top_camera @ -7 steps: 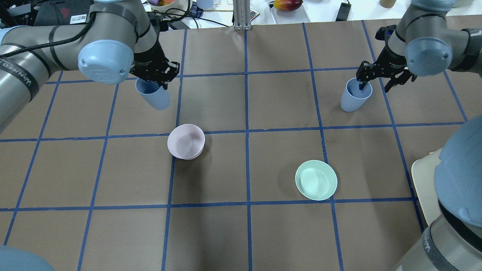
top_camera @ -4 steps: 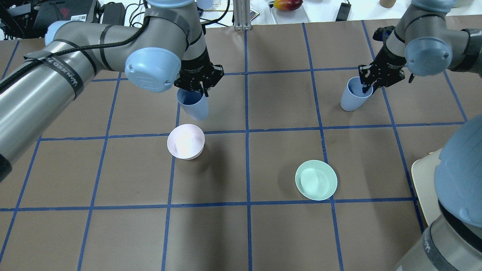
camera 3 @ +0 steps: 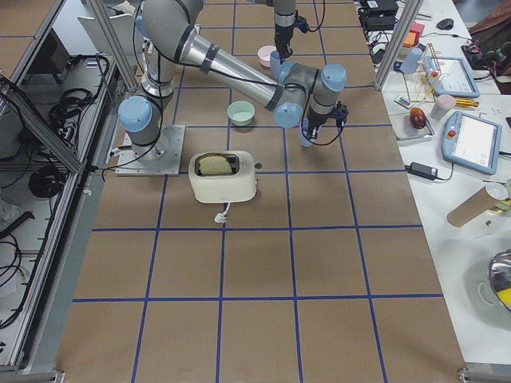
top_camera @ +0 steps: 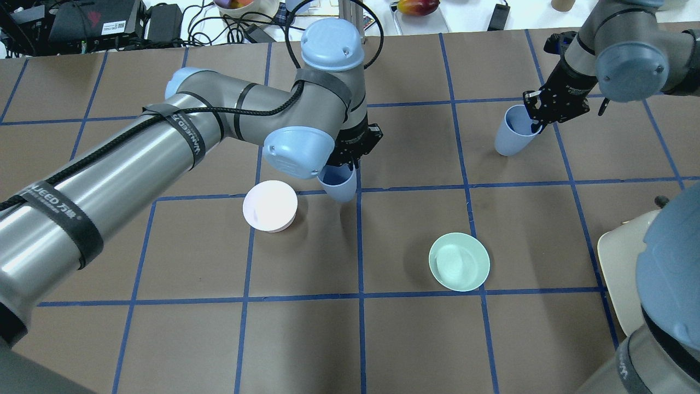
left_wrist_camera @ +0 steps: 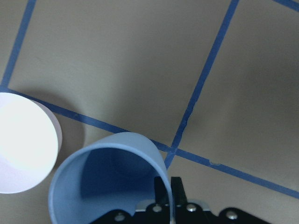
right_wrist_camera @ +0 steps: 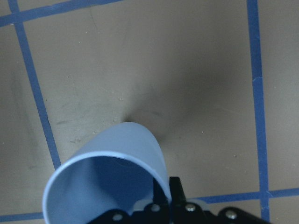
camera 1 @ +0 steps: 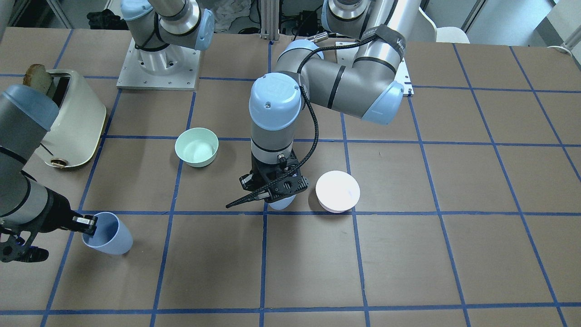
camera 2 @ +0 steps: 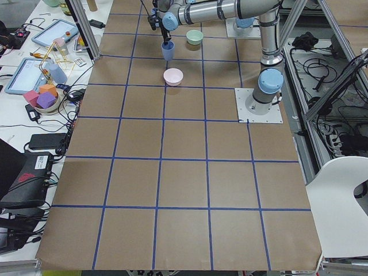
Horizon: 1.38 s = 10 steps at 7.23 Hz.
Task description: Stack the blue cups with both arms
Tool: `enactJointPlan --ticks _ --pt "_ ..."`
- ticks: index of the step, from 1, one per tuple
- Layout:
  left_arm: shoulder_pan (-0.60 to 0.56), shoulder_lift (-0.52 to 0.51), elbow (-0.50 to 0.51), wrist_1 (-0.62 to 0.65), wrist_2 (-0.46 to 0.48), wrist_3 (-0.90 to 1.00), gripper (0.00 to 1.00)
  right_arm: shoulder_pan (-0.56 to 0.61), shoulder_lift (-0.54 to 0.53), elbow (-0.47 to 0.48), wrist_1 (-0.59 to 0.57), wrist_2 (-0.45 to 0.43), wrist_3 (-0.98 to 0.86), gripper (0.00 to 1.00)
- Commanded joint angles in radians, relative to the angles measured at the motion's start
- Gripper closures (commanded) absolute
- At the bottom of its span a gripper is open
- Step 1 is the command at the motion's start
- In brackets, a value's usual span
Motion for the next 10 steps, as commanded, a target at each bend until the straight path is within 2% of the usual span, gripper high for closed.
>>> enactJointPlan --ticks 1,2,4,5,6,7,8,9,10 --pt "-0.026 -0.024 -0.012 0.023 -0.007 -0.020 1.00 0.003 -0.005 -0.062 0.082 0.007 0.000 1.00" --pt "-0.039 -0.023 -0.012 0.022 -0.039 -0.023 1.00 0.003 -0.004 -0.104 0.150 0.037 0.003 1.00" --pt "-0.040 -0.032 -0.013 0.014 -0.042 -0.025 1.00 0.028 -0.007 -0.118 0.166 0.036 0.014 1.00" --pt "-0.046 -0.035 -0.015 0.006 -0.033 -0.010 0.56 0.044 -0.019 -0.124 0.167 0.034 0.030 1.00" --pt "-0.046 -0.038 -0.016 0.011 -0.031 -0.008 0.01 0.045 -0.024 -0.127 0.169 0.033 0.029 1.00" --pt "-0.046 -0.037 -0.021 0.017 -0.031 -0.008 0.00 0.049 -0.039 -0.127 0.182 0.034 0.030 1.00" --pt "-0.036 0.011 -0.009 0.005 0.005 0.083 0.00 0.054 -0.059 -0.130 0.233 0.039 0.029 1.00" --pt "0.007 0.066 0.002 -0.024 0.063 0.218 0.00 0.063 -0.100 -0.138 0.288 0.053 0.029 1.00" --pt "0.080 0.116 0.022 -0.085 0.055 0.266 0.00 0.086 -0.163 -0.138 0.340 0.057 0.030 1.00"
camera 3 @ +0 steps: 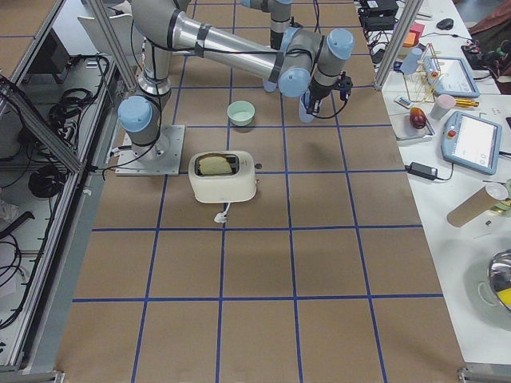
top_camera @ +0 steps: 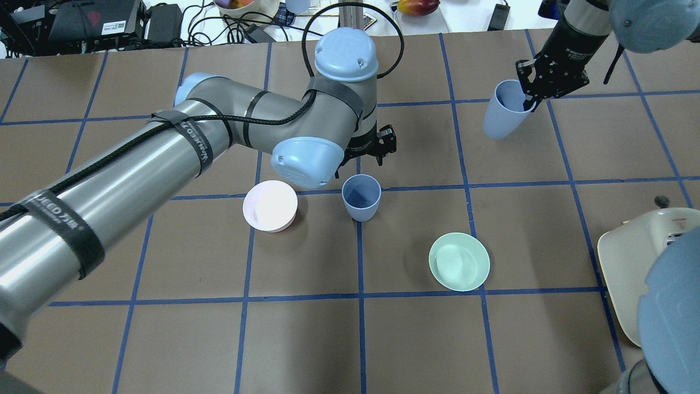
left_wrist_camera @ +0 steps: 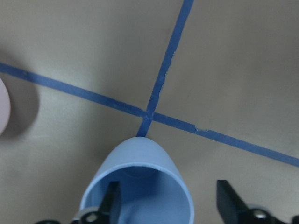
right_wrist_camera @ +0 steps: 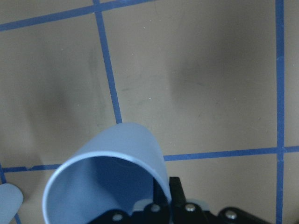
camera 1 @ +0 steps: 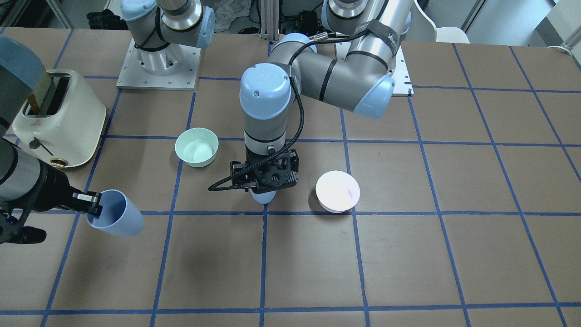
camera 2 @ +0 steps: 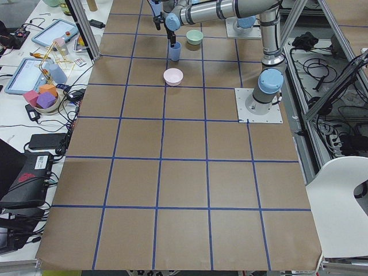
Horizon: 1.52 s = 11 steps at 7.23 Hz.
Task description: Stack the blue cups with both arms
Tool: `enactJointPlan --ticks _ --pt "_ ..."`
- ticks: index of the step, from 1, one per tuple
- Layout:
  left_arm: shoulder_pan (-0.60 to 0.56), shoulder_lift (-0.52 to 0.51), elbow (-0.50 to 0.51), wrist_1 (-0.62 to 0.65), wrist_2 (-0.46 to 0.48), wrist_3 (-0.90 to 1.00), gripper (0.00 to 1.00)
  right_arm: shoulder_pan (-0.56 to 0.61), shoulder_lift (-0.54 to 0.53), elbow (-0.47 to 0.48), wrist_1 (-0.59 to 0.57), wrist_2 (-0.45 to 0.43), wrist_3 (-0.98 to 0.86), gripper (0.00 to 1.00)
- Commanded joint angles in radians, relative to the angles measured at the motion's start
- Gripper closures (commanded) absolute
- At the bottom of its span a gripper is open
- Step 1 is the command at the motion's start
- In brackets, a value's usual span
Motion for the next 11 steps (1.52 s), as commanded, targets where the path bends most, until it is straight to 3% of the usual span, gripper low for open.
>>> enactJointPlan --ticks 1,2,5,9,11 --pt "0.120 0.115 0.047 -0.147 0.016 0.187 0.00 0.061 -0.104 0.002 0.070 0.009 0.004 1.00" --pt "0.163 0.167 0.070 -0.265 0.018 0.291 0.00 0.124 -0.106 0.003 0.070 0.007 0.098 1.00" --pt "0.243 0.333 0.064 -0.428 0.019 0.479 0.00 0.340 -0.104 0.035 0.056 -0.004 0.287 1.00" --pt "0.293 0.404 0.008 -0.479 0.015 0.486 0.00 0.453 -0.095 0.115 -0.065 0.009 0.493 1.00" --pt "0.322 0.415 0.003 -0.451 0.021 0.492 0.00 0.462 -0.077 0.123 -0.094 0.009 0.504 1.00"
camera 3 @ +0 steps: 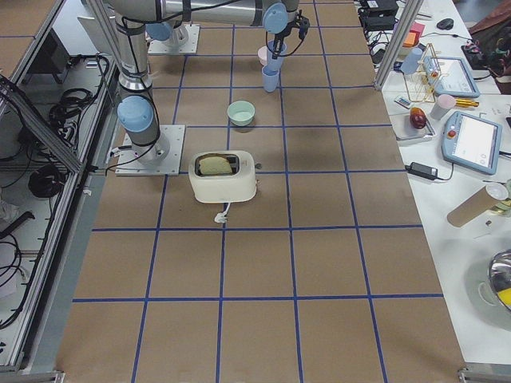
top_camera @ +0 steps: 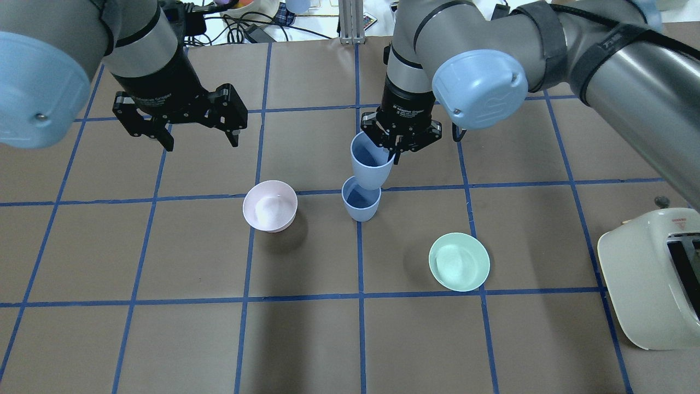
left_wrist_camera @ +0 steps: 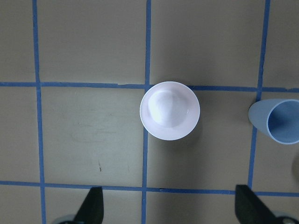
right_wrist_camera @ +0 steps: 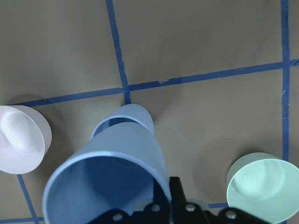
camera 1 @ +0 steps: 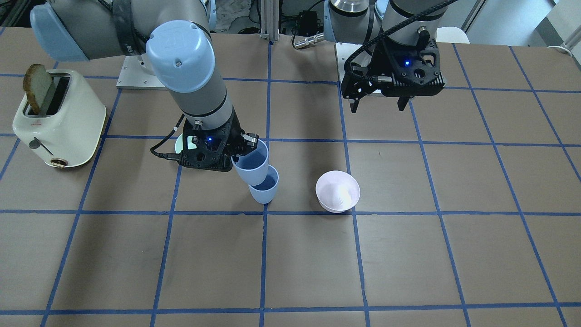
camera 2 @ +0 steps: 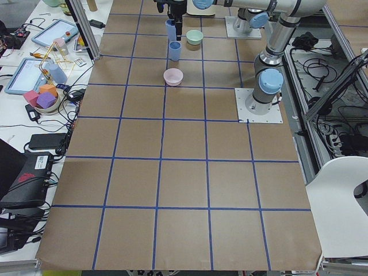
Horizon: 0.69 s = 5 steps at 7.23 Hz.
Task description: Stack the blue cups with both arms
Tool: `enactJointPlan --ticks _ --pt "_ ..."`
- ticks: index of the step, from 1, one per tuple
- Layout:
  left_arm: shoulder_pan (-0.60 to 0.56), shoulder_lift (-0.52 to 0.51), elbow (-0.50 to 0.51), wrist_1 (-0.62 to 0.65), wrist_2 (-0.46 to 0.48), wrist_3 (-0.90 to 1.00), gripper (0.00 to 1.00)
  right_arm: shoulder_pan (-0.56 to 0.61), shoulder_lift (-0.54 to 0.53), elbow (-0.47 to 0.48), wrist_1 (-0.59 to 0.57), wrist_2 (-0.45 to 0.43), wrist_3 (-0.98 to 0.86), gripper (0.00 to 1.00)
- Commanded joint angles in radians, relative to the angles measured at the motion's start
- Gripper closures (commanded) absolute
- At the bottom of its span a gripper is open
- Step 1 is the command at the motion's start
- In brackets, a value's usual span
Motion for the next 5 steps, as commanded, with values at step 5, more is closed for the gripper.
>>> enactJointPlan --ticks 5 --pt "0.059 -0.016 0.027 0.043 -0.005 0.007 0.00 0.039 0.050 0.017 -0.052 0.002 0.029 1.00"
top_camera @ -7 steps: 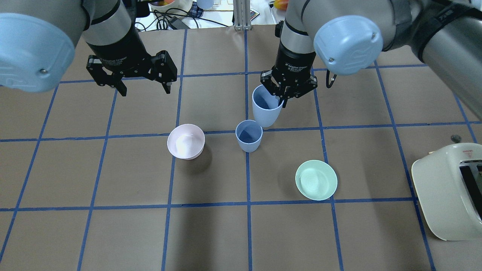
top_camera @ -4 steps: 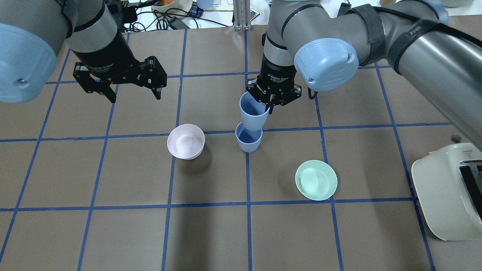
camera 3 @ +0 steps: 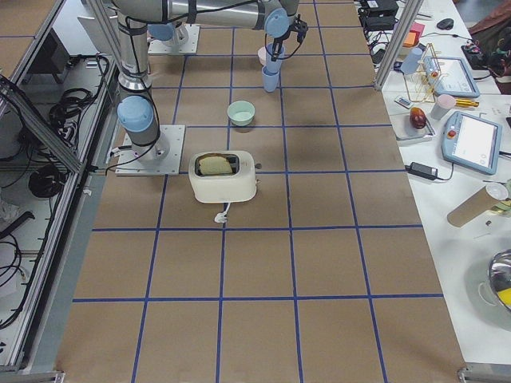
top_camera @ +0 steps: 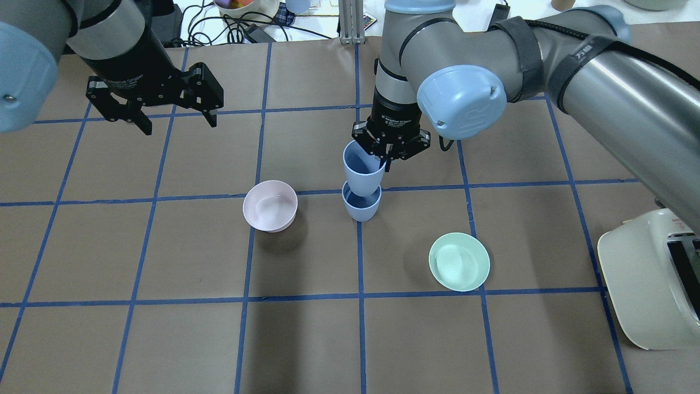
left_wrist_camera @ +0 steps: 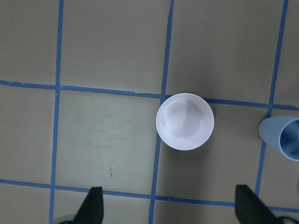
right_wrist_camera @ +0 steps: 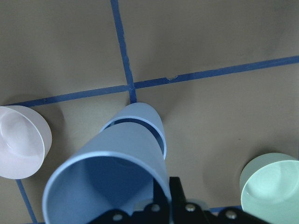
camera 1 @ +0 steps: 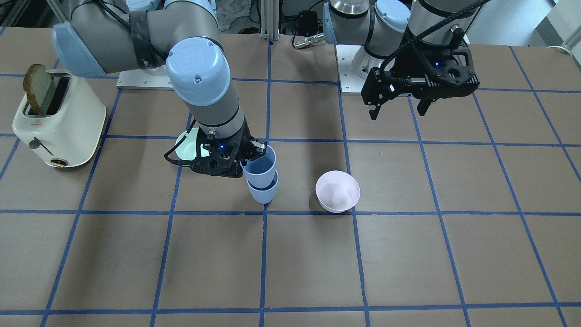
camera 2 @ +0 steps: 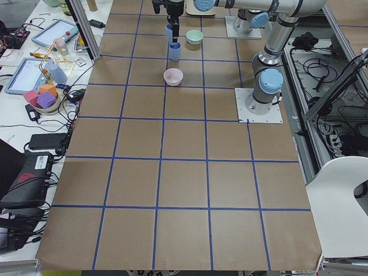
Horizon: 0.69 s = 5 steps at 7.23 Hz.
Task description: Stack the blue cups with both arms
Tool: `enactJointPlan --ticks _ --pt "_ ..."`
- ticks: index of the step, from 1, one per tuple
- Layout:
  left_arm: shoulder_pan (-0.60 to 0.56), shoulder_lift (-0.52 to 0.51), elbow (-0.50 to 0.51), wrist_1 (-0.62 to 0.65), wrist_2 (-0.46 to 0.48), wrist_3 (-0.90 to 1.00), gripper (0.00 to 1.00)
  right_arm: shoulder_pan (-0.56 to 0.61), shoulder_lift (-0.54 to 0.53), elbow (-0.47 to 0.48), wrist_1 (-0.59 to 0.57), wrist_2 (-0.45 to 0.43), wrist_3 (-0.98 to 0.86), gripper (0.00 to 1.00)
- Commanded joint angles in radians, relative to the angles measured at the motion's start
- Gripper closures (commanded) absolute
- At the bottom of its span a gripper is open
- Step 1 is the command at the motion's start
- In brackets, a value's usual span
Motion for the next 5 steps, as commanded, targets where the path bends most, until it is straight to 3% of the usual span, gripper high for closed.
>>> enactJointPlan --ticks 1,2,3,4,5 --pt "0.001 -0.005 0.002 0.011 0.000 0.000 0.00 0.013 0.016 0.015 -0.024 0.001 0.003 1.00" --pt "0.001 -0.008 0.002 0.017 -0.002 0.002 0.00 0.015 0.016 0.026 -0.024 0.001 0.003 1.00" --pt "0.001 -0.010 -0.001 0.022 -0.005 0.010 0.00 0.015 0.016 0.031 -0.026 -0.001 0.001 0.86" --pt "0.004 -0.011 -0.006 0.020 -0.073 0.060 0.00 0.015 0.019 0.032 -0.053 -0.002 -0.002 0.43" --pt "0.000 -0.008 -0.015 0.019 -0.074 0.072 0.00 0.015 0.020 0.032 -0.070 -0.002 0.004 0.14"
